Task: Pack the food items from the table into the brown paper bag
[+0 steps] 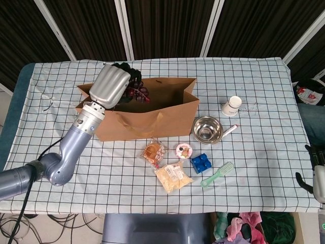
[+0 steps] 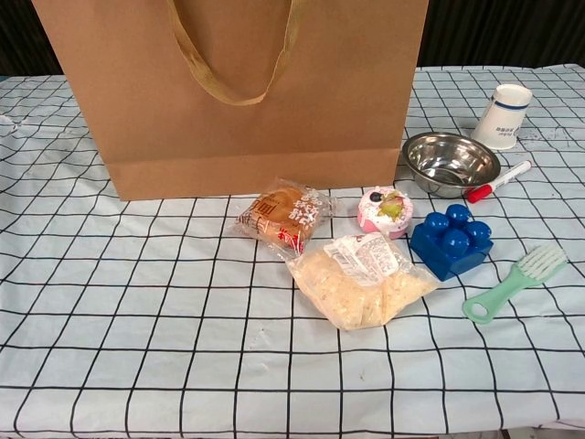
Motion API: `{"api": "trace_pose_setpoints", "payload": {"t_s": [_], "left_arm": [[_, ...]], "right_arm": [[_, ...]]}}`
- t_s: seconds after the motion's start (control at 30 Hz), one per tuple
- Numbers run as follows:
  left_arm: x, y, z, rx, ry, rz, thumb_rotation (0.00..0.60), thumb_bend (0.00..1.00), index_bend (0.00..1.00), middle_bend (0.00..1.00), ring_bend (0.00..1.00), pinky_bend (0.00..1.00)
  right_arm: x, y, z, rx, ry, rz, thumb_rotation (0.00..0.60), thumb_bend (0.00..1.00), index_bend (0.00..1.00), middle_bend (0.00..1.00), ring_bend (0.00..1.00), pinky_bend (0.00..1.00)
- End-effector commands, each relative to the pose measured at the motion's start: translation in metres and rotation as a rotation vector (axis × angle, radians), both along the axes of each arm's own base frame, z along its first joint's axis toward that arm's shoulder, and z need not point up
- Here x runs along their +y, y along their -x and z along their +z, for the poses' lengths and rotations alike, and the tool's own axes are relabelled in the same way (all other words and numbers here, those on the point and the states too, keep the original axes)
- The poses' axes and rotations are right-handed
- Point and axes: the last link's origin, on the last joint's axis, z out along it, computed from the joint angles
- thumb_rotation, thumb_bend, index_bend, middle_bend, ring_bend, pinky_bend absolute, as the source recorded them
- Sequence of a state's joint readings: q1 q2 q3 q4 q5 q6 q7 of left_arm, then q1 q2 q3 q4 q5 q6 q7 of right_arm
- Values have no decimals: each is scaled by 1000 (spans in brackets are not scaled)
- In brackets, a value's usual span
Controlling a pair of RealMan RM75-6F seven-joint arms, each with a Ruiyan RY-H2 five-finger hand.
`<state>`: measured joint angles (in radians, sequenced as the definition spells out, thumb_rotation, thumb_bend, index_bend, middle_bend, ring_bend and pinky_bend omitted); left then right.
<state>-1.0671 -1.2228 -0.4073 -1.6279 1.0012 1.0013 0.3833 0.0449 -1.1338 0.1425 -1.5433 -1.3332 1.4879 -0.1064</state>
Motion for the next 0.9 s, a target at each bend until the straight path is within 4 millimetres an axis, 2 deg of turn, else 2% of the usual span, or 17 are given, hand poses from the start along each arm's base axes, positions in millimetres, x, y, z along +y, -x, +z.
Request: {"api": "trace_pose_setpoints", "payload": {"t_s": [0.03, 0.17, 0.27, 0.4, 0.6, 0.67, 0.77, 0.9], "left_arm": [[2, 4, -8, 23, 23, 16, 600, 230, 362, 390, 228, 387], [1, 9, -10, 78, 82, 62, 600, 62, 222, 184, 25, 144], [-1, 8, -2, 81, 87, 85, 600, 14, 199, 124, 0, 51], [-7, 2, 11, 7, 89, 96, 600, 0, 187, 119, 0, 34], [-33, -1, 43, -117, 84, 51, 600, 43, 186, 141, 0, 59], [-48, 6, 54, -106, 49, 29, 600, 43, 187, 142, 0, 62], [-76, 30, 69, -65, 0, 28, 600, 43, 182, 142, 0, 62], [-122, 80, 81, 21, -41, 43, 600, 43, 179, 143, 0, 63]], "right_arm": [[0, -1, 1, -1, 7, 3, 600, 268, 120, 107, 201, 240], [1, -2, 3, -3, 17, 5, 600, 268, 121, 107, 201, 239], [1, -3, 2, -6, 19, 10, 600, 268, 121, 107, 201, 239], [1, -5, 0, -8, 13, 19, 600, 268, 121, 107, 201, 239], [1, -6, 0, -10, 16, 25, 600, 268, 122, 107, 201, 239], [2, -6, 0, -10, 14, 25, 600, 268, 122, 107, 201, 239], [2, -7, -1, -6, 12, 27, 600, 268, 122, 107, 201, 239], [2, -6, -1, -1, 13, 21, 600, 268, 122, 107, 201, 240]]}}
